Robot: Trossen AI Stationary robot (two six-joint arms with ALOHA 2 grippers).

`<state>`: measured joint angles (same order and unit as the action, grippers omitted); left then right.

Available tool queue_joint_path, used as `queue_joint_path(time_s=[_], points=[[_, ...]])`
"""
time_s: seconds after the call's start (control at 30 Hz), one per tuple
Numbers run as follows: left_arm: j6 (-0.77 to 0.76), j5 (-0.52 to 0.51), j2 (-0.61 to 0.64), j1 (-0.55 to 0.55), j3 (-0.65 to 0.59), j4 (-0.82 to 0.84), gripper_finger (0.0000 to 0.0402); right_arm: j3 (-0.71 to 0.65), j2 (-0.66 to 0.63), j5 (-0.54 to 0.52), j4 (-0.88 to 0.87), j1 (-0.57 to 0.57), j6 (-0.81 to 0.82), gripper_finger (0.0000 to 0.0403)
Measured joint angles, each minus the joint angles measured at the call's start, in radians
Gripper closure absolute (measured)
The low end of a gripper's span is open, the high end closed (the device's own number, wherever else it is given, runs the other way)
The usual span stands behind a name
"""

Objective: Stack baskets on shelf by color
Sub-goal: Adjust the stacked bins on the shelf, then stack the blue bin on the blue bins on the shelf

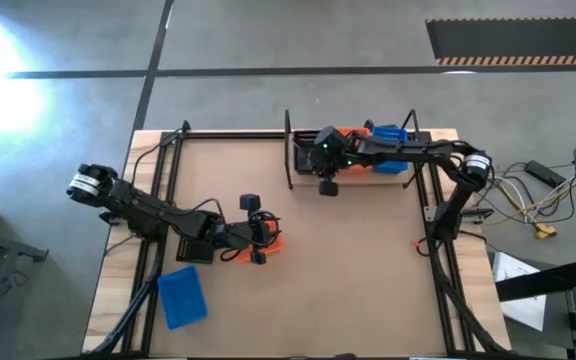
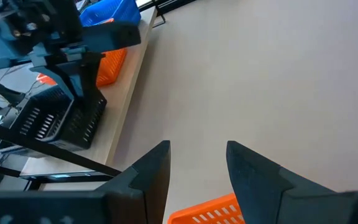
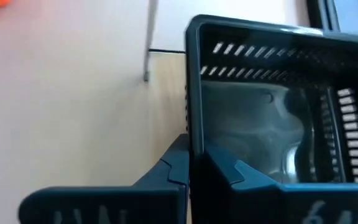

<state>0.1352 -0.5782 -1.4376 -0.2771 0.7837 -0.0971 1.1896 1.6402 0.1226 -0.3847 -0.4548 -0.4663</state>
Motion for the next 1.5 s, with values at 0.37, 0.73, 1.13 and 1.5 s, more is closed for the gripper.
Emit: queue_joint_path(time_s=[0.37,0.73,1.13,1.5], points=[[-0.002,0.0,0.0,0.0,0.0,0.0,0.026,0.0,0.0,0.007,-0.007,-0.026,0.036,0.0389],[-0.001,0.0,0.0,0.0,0.0,0.0,0.026,0.0,0.0,0.008,-0.017,-0.024,-0.036,0.0386],[-0.006,0.0,0.0,-0.001,0.0,0.0,0.026,0.0,-0.06,0.003,-0.031,-0.012,-0.065,0.0278],[-0.021,-0.001,0.008,-0.04,0.001,0.019,0.026,-0.208,-0.27,0.094,0.117,0.125,0.139,0.0296]])
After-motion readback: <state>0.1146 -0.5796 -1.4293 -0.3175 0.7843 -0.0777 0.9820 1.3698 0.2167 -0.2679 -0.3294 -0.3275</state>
